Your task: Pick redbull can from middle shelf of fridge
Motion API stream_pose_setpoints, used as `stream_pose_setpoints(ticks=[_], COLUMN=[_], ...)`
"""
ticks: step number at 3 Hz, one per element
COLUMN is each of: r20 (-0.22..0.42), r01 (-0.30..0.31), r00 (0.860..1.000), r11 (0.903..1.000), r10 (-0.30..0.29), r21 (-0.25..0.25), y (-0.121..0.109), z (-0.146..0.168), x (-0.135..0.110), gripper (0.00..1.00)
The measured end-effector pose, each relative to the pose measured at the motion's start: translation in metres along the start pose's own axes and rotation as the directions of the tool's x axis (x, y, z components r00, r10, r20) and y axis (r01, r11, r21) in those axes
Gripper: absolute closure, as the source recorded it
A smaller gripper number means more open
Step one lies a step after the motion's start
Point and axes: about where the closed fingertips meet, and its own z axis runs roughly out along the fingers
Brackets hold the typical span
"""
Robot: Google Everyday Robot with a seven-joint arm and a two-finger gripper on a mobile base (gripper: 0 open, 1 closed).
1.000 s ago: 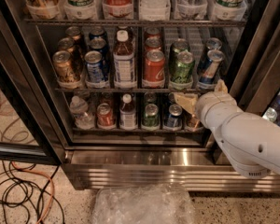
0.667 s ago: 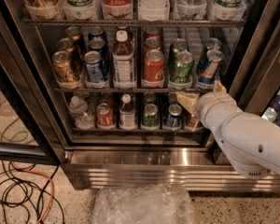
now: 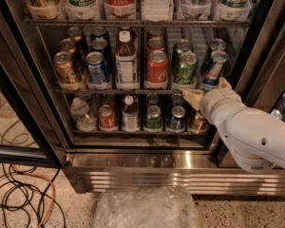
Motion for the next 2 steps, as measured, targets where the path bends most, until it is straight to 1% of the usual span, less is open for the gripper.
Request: stream_pose_setpoints(ticks=[1,2], r20=[0.052,0.104], r01=[0.043,0.069], r00=[0.998,0.991], r11=[0.9982,0.9914], r10=[-0.045,-0.081], r21=[0.041,0.111], y=[-0.015,-0.036], z=[0.021,0.041], x=[-0.016,-0.033], gripper=[0.11,0.14])
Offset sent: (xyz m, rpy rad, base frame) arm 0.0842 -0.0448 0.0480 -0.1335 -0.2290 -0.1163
